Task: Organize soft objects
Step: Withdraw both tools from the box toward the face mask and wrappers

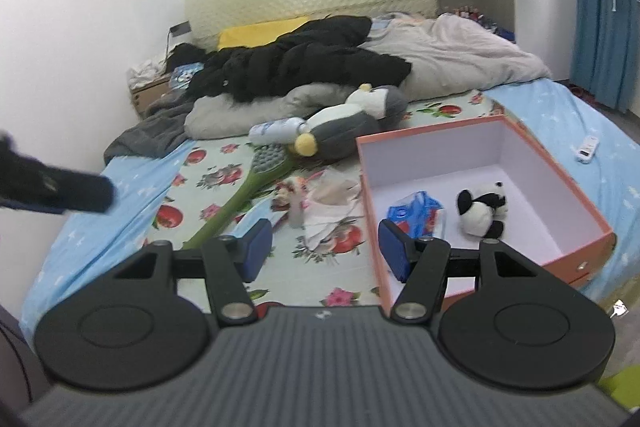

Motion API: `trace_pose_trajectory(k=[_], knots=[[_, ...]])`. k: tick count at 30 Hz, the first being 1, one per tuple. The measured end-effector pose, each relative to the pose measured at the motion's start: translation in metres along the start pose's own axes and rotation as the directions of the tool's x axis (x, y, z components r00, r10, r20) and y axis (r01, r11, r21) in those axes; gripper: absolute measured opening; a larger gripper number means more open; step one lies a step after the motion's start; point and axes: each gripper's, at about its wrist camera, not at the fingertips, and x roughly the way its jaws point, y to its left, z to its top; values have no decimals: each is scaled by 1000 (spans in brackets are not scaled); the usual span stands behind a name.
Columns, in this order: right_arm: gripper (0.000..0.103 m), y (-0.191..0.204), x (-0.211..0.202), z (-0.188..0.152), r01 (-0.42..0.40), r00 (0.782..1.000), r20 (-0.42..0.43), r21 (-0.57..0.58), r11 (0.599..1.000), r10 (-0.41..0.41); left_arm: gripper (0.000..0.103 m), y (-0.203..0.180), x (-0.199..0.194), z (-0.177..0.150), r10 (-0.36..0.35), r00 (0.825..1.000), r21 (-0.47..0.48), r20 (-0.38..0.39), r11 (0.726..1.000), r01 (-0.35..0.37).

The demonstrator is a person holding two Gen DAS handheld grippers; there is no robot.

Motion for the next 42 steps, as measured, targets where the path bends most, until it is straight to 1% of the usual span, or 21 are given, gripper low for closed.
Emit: trace_pose_trajectory(k=[2, 8, 10, 14, 18, 21, 25, 31, 36, 42], knots=[[62, 4, 7, 1, -6, 1000, -8, -9, 1000, 6, 102, 6, -11, 5, 10, 1000, -28, -20, 1000, -10], [62, 15, 32, 4, -41, 997, -63, -5, 999, 41, 102, 28, -22, 18, 40, 995, -113, -90, 992, -50], [62, 19, 38, 7, -48, 997, -65, -7, 999, 47, 102, 35, -23, 21, 34, 994, -142, -108, 989, -49], [62, 22, 43, 9, -54, 996, -69, -12, 998, 53, 102, 37, -24, 25, 30, 993, -157, -114, 986, -48], [62, 23, 47, 6, -53, 995, -90, -18, 998, 51, 102, 38, -22, 28, -2, 993, -175, -119, 984, -19], [62, 21, 51, 5, -44, 994, -102, -10, 999, 42, 102, 40, -15, 25, 5, 990, -184, -139, 982, -31], [62, 17, 55, 1, -37, 993, -115, 0, 999, 37, 102, 40, -5, 22, -18, 985, -193, -170, 981, -15], [62, 16, 61, 1, -33, 992, -125, -5, 999, 32, 102, 37, 7, 24, -26, 983, -191, -183, 981, -10], [62, 15, 72, 2, -31, 990, -138, -6, 999, 30, 102, 46, 20, 27, -19, 980, -215, -200, 976, -25], [62, 19, 92, 0, -45, 986, -164, -12, 999, 42, 102, 59, 41, 32, -29, 974, -243, -223, 970, -27]])
